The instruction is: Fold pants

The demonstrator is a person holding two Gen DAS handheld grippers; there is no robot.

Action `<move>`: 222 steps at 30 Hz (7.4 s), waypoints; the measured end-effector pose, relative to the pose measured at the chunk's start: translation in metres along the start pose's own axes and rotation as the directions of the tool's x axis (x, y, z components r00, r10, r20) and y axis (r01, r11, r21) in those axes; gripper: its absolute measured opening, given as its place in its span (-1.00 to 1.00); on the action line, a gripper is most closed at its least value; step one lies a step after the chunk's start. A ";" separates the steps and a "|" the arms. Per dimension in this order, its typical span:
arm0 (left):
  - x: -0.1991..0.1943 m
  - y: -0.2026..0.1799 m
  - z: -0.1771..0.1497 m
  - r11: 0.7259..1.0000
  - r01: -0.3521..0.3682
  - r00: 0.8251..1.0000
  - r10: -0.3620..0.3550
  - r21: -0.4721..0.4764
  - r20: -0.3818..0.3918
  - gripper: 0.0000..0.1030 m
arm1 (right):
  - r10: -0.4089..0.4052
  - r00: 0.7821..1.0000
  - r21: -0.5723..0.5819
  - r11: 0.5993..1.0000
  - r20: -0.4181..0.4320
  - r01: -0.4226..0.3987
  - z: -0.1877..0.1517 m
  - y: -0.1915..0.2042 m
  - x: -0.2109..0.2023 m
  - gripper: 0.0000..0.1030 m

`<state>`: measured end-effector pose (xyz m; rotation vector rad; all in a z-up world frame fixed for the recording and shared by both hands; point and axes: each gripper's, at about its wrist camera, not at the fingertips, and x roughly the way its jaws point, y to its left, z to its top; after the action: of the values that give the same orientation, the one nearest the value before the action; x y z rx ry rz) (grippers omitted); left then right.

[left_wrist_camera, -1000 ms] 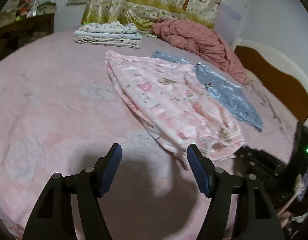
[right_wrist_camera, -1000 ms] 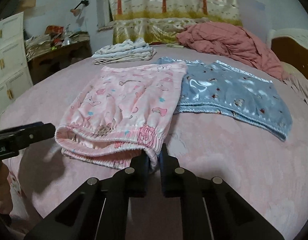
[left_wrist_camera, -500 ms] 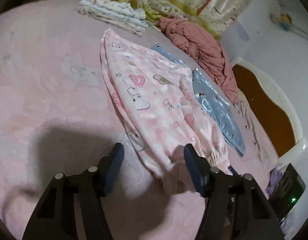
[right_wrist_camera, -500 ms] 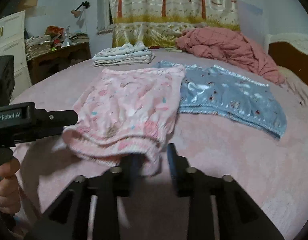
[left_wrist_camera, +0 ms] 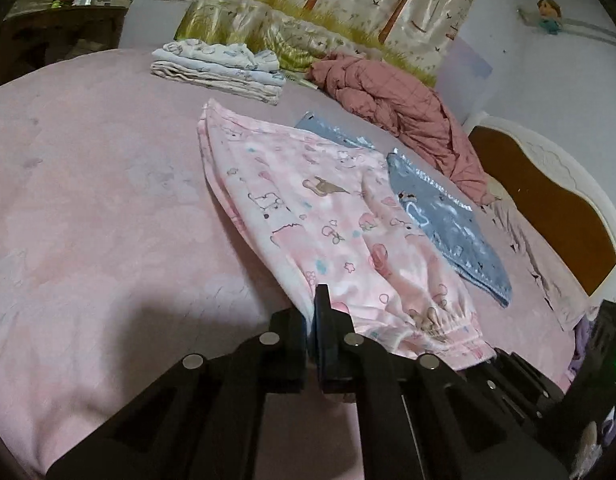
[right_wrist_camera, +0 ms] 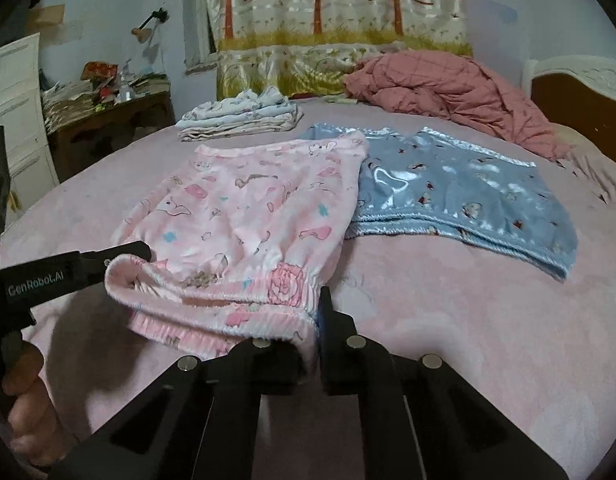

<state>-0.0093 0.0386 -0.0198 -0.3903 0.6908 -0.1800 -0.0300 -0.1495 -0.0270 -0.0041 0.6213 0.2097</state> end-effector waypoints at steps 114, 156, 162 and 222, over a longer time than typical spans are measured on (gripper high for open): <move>0.152 0.110 0.212 0.981 -0.191 0.979 0.193 0.031 -0.064 -0.97 | 0.251 0.941 0.334 0.927 -0.226 -0.168 0.179 -0.129 0.256 0.08; 0.191 0.115 0.206 0.938 -0.324 0.937 0.336 0.127 -0.092 -0.79 | 0.194 0.960 0.240 0.960 -0.204 -0.143 0.183 -0.099 0.279 -0.79; 0.124 0.081 0.206 0.886 -0.420 0.898 0.373 0.197 0.234 -0.56 | 0.190 0.976 0.233 0.959 -0.106 -0.161 0.190 -0.104 0.243 -0.56; -0.020 -0.021 -0.101 -0.248 -0.214 0.970 0.064 0.945 0.237 -0.34 | 0.051 0.991 -0.476 0.873 -0.125 -0.105 -0.017 -0.044 -0.060 0.20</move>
<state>-0.0905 -0.0045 -0.0705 1.3970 0.2509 -0.4453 -0.0790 -0.2055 -0.0091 -0.4782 0.6650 0.4430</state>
